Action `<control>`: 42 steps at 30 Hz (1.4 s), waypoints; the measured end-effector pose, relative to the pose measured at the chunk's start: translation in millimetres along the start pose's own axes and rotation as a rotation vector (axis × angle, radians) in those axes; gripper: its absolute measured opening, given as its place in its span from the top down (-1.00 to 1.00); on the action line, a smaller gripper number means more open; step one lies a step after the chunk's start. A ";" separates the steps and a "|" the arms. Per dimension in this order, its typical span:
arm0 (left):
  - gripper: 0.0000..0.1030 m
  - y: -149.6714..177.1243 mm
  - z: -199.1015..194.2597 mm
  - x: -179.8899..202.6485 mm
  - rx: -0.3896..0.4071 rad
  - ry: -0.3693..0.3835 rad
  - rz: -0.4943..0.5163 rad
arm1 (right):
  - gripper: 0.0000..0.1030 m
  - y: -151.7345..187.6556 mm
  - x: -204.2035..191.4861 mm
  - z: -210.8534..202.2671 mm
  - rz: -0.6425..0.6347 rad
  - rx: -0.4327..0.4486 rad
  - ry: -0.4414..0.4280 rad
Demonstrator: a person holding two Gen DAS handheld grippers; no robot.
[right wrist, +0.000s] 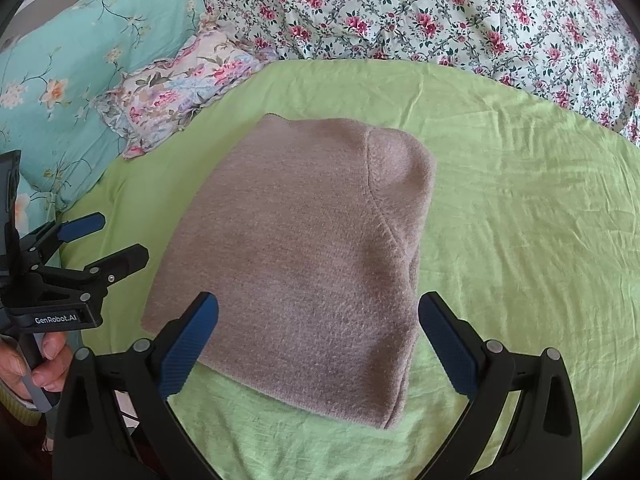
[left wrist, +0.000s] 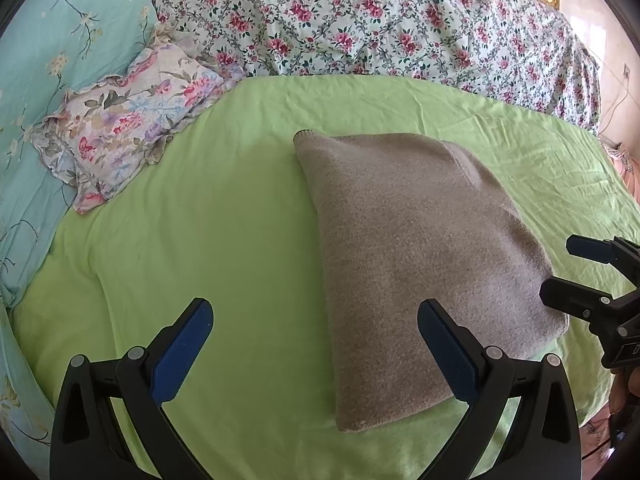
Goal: Fold small clothes
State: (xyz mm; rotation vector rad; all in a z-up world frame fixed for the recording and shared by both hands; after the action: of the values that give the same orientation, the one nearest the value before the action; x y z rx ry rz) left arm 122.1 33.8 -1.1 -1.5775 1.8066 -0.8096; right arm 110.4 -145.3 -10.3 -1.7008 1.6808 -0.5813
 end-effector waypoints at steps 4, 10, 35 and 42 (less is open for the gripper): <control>-0.99 0.2 0.5 -0.6 0.000 -0.001 0.001 | -0.95 0.2 0.2 0.1 0.000 0.001 0.000; -0.99 0.1 2.5 -1.8 -0.004 -0.003 0.004 | -0.95 0.4 0.1 0.3 -0.001 -0.003 -0.001; -0.99 -3.7 4.5 1.4 -0.003 0.006 0.022 | -0.95 -3.1 0.4 -0.1 -0.005 -0.002 -0.003; -0.99 -4.4 4.6 1.9 -0.002 0.008 0.024 | -0.95 -5.2 0.0 -0.9 -0.008 0.000 -0.004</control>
State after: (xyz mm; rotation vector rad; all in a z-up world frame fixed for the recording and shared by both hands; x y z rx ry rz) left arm 128.2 31.1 -0.7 -1.5530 1.8290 -0.8039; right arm 113.3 -145.7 -6.0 -1.7082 1.6723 -0.5811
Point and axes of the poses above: each gripper's, at about its wrist camera, not at the fingertips, and z roughly the way its jaws point, x to its right, y to its underside, the point moved 2 cm from there along z, roughly the way its jaws point, and after that the axes turned 12 degrees about x, right-handed, at the moved point
